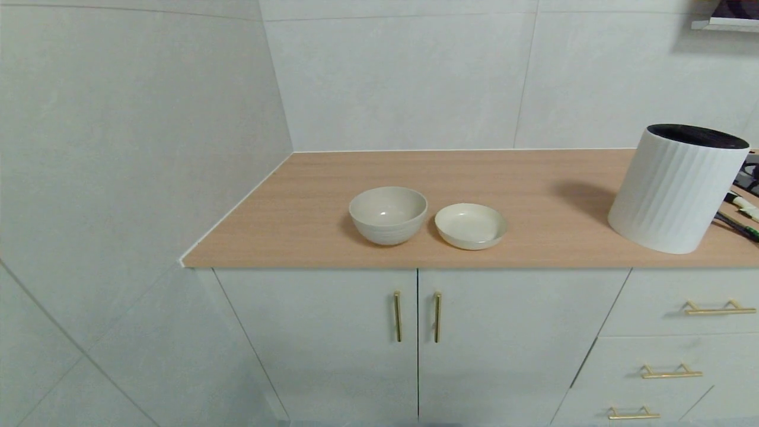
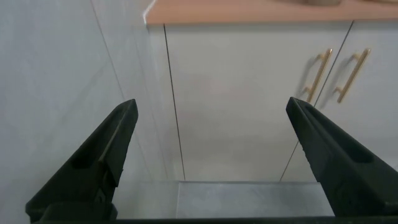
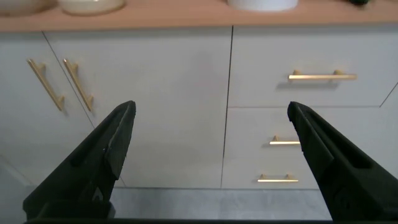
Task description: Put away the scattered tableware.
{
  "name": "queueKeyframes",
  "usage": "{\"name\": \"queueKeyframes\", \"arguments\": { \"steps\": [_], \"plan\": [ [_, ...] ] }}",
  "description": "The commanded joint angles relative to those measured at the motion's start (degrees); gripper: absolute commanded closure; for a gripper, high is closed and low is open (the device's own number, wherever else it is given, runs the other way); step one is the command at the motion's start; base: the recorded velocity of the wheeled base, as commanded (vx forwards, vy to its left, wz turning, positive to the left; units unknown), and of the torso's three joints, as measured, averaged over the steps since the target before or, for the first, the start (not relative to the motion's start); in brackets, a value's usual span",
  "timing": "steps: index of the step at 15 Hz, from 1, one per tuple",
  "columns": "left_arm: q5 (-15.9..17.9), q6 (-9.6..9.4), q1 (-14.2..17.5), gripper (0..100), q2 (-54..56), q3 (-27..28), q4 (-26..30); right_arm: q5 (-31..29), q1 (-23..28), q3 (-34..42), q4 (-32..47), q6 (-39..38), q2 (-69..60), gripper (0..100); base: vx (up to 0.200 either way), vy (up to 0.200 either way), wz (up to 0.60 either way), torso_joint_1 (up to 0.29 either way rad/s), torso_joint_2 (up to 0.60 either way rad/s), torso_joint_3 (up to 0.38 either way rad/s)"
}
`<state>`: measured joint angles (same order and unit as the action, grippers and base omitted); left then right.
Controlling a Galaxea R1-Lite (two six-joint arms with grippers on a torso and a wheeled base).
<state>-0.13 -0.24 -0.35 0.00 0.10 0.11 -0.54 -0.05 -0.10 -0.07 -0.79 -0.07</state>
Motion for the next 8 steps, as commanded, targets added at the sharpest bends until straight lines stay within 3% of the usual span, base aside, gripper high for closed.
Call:
{"name": "queueKeyframes", "arguments": {
  "steps": [1,8],
  "plan": [
    [0.0,-0.02,0.0,0,0.0,0.0,0.0,0.0,0.0,0.0,0.0,0.0,0.1,0,0.000,0.000,0.00,-0.212,0.50,0.290],
    [0.0,-0.02,0.0,0,0.0,0.0,0.0,0.0,0.0,0.0,0.0,0.0,0.1,0,0.000,0.000,0.00,-0.187,0.48,0.294]
  ]
}}
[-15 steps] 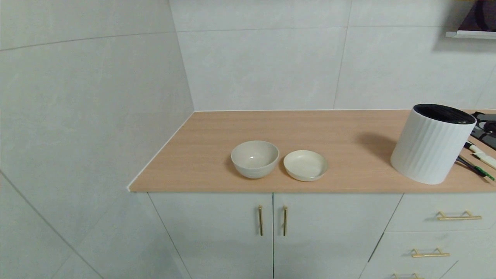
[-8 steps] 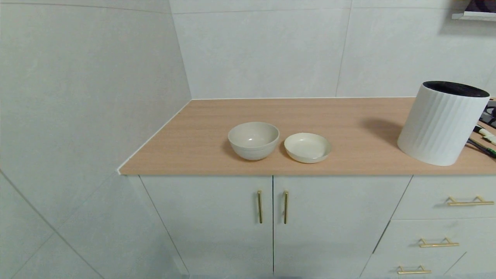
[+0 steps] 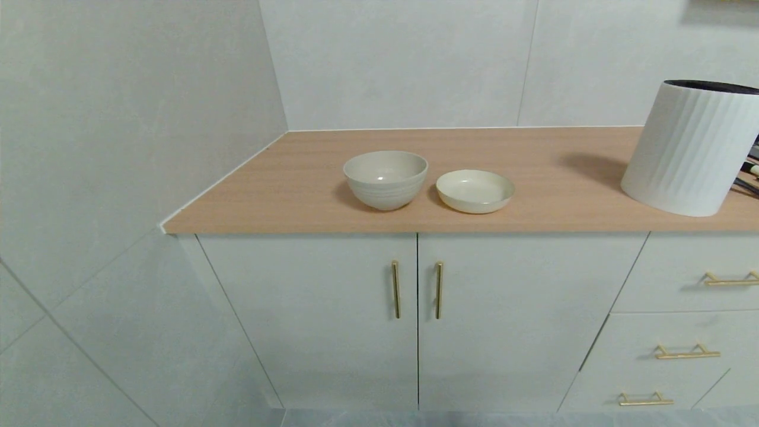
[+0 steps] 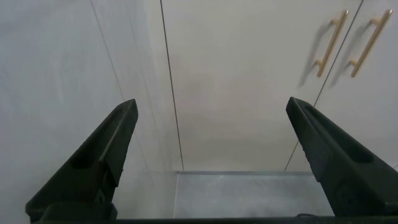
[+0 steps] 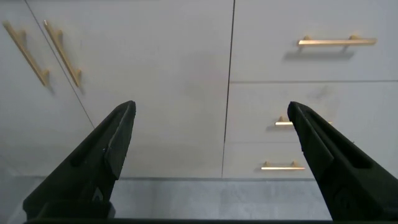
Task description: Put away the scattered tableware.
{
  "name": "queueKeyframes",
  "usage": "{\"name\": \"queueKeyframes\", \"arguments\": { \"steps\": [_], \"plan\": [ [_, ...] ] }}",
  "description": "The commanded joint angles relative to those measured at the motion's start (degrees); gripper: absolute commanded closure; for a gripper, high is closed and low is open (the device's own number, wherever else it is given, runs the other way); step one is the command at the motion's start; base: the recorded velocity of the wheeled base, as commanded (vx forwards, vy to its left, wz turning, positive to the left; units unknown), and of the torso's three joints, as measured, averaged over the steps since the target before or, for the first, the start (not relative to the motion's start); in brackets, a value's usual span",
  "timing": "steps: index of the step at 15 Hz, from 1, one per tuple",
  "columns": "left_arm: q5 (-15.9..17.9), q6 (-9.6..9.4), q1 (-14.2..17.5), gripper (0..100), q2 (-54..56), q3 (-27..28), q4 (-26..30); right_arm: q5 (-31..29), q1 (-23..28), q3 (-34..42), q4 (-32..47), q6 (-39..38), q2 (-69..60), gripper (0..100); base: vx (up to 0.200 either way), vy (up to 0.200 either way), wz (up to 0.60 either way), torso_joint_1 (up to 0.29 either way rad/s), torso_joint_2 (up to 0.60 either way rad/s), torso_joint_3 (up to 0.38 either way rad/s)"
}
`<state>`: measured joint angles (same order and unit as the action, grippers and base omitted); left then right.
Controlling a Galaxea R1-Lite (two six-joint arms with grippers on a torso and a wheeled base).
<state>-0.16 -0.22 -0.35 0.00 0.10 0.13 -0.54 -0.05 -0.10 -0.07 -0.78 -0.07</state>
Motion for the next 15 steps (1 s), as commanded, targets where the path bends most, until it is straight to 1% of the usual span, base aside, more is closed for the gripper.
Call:
{"name": "queueKeyframes", "arguments": {
  "steps": [1,6,9,13,15],
  "plan": [
    [0.0,0.04,0.0,0,0.0,0.0,0.0,0.0,0.0,0.0,0.0,0.0,0.1,0,0.000,0.000,0.00,-0.159,0.46,0.300],
    [0.0,0.04,0.0,0,0.0,0.0,0.0,0.0,0.0,0.0,0.0,0.0,0.1,0,0.000,0.000,0.00,-0.148,0.45,0.311],
    [0.0,0.04,0.0,0,0.0,0.0,0.0,0.0,0.0,0.0,0.0,0.0,0.1,0,0.000,0.000,0.00,-0.089,0.41,0.300],
    [0.0,0.04,0.0,0,0.0,0.0,0.0,0.0,0.0,0.0,0.0,0.0,0.1,0,0.000,0.000,0.00,-0.025,0.09,0.069],
    [0.0,0.04,0.0,0,0.0,0.0,0.0,0.0,0.0,0.1,-0.1,0.0,0.1,0,0.200,0.000,0.00,0.000,0.01,0.022]
  ]
}}
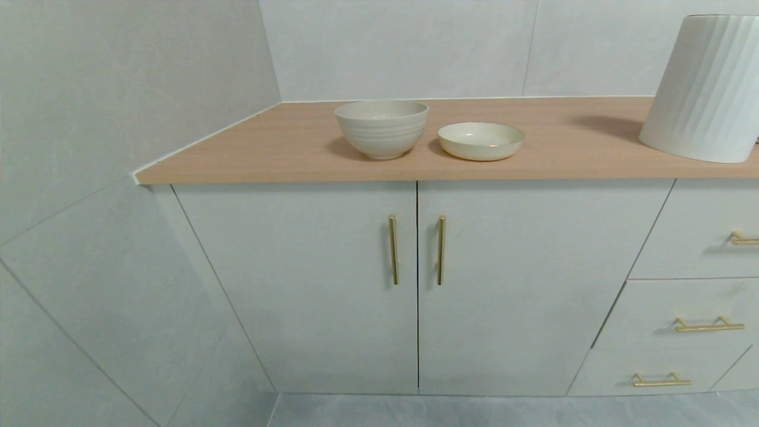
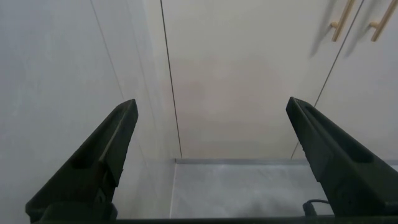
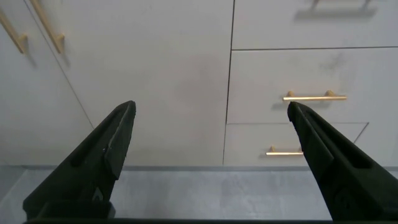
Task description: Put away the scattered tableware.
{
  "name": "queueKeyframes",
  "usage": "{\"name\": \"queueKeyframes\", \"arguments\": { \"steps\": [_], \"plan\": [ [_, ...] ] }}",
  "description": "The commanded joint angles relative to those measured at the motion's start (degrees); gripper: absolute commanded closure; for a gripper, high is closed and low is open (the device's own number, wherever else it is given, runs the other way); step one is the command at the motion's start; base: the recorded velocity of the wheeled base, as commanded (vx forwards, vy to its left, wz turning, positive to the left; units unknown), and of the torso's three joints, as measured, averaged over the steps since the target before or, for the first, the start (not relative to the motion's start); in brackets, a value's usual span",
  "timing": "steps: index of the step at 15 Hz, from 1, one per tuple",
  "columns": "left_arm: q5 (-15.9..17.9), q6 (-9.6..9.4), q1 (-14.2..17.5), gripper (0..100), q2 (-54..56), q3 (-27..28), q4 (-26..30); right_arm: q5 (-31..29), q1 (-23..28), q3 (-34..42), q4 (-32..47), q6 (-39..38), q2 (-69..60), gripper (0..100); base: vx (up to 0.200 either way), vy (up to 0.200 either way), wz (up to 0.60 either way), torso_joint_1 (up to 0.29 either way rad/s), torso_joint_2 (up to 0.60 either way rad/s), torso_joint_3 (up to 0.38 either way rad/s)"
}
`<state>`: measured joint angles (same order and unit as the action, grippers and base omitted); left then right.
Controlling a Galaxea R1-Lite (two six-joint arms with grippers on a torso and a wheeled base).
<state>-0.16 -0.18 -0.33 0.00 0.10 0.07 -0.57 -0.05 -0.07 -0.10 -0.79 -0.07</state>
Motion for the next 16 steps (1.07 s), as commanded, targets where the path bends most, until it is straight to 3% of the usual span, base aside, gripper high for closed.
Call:
{"name": "queueKeyframes", "arguments": {
  "steps": [1,11,13,14,16],
  "plan": [
    [0.0,0.01,0.0,0,0.0,0.0,0.0,0.0,0.0,0.0,-0.1,0.0,0.1,0,0.200,0.000,0.00,-0.012,0.00,0.012],
    [0.0,0.01,0.0,0,0.0,0.0,0.0,0.1,0.0,0.0,-0.1,0.4,0.1,0,0.000,0.000,0.00,0.000,0.00,0.000],
    [0.0,0.01,0.0,0,0.0,0.0,0.0,4.6,0.0,-5.4,-4.3,-0.8,0.1,0,0.000,0.000,0.00,0.000,0.00,0.000],
    [0.0,0.01,0.0,0,0.0,0.0,0.0,9.3,0.0,-7.1,-3.6,-1.8,0.5,0,0.000,0.000,0.00,0.000,0.00,0.000],
    [0.0,0.01,0.0,0,0.0,0.0,0.0,12.4,0.0,-7.6,0.5,-1.8,2.6,0,0.000,0.000,0.00,0.000,0.00,0.000]
  ]
}}
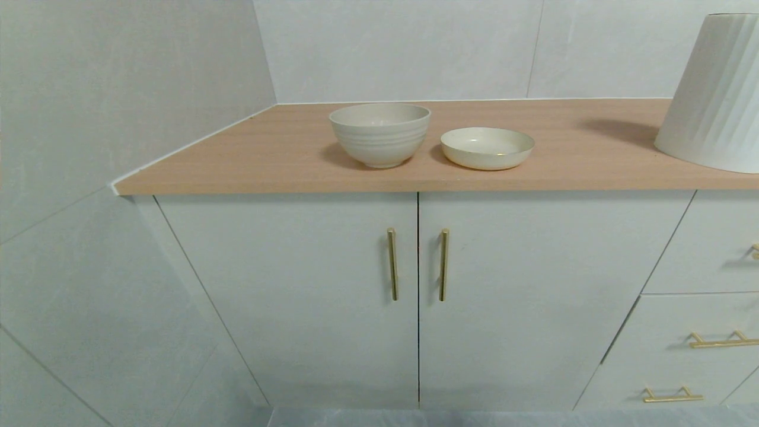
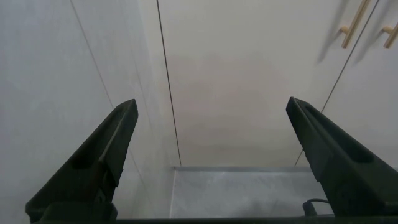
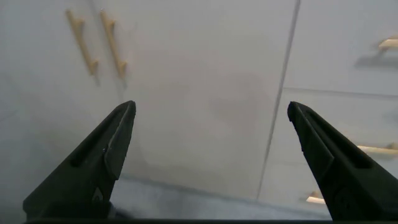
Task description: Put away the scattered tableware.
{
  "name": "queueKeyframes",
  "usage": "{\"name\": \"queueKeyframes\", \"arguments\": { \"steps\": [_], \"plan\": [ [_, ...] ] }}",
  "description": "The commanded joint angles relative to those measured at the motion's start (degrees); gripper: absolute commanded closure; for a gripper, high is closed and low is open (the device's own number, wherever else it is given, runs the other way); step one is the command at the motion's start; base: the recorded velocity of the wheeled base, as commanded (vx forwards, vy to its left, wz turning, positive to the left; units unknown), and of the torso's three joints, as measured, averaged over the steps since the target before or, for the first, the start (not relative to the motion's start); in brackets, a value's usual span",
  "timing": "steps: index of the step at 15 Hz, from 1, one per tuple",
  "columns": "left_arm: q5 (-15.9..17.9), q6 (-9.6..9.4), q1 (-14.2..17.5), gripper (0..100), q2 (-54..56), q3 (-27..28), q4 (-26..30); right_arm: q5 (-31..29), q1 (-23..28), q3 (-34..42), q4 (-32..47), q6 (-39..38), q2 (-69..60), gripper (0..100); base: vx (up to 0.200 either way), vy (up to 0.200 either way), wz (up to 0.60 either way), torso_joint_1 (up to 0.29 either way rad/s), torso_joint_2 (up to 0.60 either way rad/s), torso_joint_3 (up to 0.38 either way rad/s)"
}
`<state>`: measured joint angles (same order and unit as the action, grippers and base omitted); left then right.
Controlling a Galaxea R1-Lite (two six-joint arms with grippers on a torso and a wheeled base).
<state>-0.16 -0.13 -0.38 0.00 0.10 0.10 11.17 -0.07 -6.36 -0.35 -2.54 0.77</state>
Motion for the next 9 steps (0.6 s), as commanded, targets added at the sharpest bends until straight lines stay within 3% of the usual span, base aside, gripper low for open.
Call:
{"name": "queueKeyframes", "arguments": {
  "steps": [1,7,9],
  "plan": [
    [0.0,0.05,0.0,0,0.0,0.0,0.0,1.4,-0.5,-2.4,2.5,-0.1,3.3,0,0.000,0.000,0.00,0.000,0.00,0.000],
    [0.0,-0.04,0.0,0,0.0,0.0,0.0,11.7,-1.9,-13.1,3.1,0.1,31.8,0,0.000,0.000,0.00,0.000,0.00,0.000],
    [0.0,-0.04,0.0,0,0.0,0.0,0.0,11.8,-6.9,-15.3,-2.2,0.0,41.4,0,0.000,0.000,0.00,0.000,0.00,0.000]
  ]
}}
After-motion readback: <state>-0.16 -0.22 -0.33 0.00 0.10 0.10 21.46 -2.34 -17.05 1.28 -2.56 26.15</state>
